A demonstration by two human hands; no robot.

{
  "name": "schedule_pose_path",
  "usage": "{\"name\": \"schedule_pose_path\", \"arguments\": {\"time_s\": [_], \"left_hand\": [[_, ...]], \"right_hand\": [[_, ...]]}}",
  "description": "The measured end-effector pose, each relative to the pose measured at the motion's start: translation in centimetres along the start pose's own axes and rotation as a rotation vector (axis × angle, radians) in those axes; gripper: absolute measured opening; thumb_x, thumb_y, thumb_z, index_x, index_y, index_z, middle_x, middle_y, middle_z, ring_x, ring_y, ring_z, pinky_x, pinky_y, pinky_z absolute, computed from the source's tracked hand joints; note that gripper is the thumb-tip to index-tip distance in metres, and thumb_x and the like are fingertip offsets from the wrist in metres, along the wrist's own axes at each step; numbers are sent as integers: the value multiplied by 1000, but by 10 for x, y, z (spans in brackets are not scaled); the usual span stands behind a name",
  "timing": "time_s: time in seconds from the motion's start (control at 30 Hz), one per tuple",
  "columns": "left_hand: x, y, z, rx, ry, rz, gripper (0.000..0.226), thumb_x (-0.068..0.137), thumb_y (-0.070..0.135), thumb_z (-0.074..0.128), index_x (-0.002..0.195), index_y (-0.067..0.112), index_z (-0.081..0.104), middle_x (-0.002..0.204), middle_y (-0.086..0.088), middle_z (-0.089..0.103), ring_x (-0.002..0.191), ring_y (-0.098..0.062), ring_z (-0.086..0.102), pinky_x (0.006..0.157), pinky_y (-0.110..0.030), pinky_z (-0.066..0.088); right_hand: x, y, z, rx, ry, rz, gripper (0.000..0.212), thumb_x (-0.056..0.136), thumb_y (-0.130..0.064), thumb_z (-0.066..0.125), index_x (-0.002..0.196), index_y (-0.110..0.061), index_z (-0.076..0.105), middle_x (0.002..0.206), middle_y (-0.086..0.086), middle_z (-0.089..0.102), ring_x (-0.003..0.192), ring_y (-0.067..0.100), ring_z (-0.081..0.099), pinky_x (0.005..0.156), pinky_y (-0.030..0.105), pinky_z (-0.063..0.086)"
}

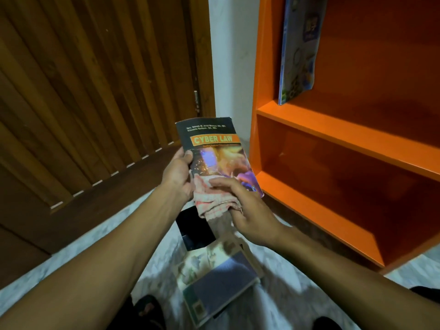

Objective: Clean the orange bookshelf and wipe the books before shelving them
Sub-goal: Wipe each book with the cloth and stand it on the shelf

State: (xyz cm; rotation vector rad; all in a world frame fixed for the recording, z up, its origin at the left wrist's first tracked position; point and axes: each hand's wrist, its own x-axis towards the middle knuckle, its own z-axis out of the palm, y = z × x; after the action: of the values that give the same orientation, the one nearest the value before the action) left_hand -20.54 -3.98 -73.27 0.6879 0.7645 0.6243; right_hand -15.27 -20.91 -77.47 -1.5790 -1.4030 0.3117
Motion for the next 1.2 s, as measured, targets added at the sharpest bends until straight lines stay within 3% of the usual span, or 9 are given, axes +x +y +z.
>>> {"name": "schedule_pose_path", "arguments": {"time_s": [0.13, 0.2, 0.33, 0.43, 0.53, 0.73, 0.87, 0.97, 1.2], "left_hand": [[6, 21, -13, -29, 93, 81, 33, 107, 13, 39, 130, 20, 61, 121, -15, 71, 105, -34, 71, 90, -64, 53], [9, 26, -18, -1, 119, 121, 30, 107, 13, 41, 122, 21, 65, 118, -12, 72, 101, -31, 73, 89, -60, 56], [8, 29, -21, 32, 116, 178, 29, 106, 12, 42, 118, 22, 66, 114, -8, 74, 98, -28, 74, 89, -55, 58], [5, 31, -23, 137, 70, 229, 32, 106, 15, 44, 126, 25, 66, 113, -4, 75, 100, -26, 74, 89, -54, 58], [-1, 30, -20, 306, -38, 309, 34, 106, 17, 44, 132, 27, 63, 117, -1, 74, 104, -23, 72, 84, -46, 61], [-21, 24, -7, 458, -311, 259, 39, 104, 18, 47, 141, 30, 54, 123, -8, 69, 108, -26, 70, 82, -41, 57], [-25, 20, 3, 501, -484, 263, 38, 103, 17, 49, 139, 29, 55, 119, -10, 72, 105, -27, 71, 77, -37, 59], [-26, 23, 9, 507, -482, 305, 41, 101, 18, 54, 141, 27, 54, 123, -9, 70, 109, -28, 70, 83, -43, 58], [-27, 34, 24, 811, -451, 515, 20, 96, 15, 61, 109, 29, 68, 106, 3, 75, 106, -21, 70, 89, -43, 58]], "right_hand": [[-1, -5, -1, 35, -80, 34, 65, 80, 14, 41, 135, -21, 51, 129, -12, 60, 117, -3, 56, 95, 16, 44], [-1, -5, -6, 98, -86, 116, 61, 87, 15, 42, 133, -24, 52, 122, -16, 61, 93, -5, 62, 78, 13, 47], [0, 4, -14, 270, -54, 351, 43, 95, 9, 49, 127, -19, 57, 80, -22, 66, 64, -3, 57, 55, 10, 44], [2, 13, -26, 238, -7, 463, 22, 95, -16, 66, 116, -16, 62, 75, -8, 60, 56, 1, 50, 52, 15, 40], [4, 24, -42, 185, 101, 563, 26, 92, -39, 67, 110, -21, 59, 79, 7, 58, 52, 11, 48, 47, 24, 41], [13, 35, -68, 247, 211, 686, 65, 86, -42, 73, 142, -26, 46, 134, 0, 54, 112, 26, 63, 86, 43, 56], [14, 32, -77, 602, 227, 683, 28, 93, -14, 66, 120, -12, 63, 115, 21, 70, 100, 36, 68, 86, 46, 53], [16, 28, -81, 732, 293, 642, 24, 95, -8, 62, 119, -7, 62, 110, 23, 71, 91, 37, 69, 77, 45, 57], [35, 14, -125, 550, 405, 483, 16, 96, -8, 61, 112, -10, 63, 108, 18, 73, 103, 43, 68, 91, 60, 53]]}}
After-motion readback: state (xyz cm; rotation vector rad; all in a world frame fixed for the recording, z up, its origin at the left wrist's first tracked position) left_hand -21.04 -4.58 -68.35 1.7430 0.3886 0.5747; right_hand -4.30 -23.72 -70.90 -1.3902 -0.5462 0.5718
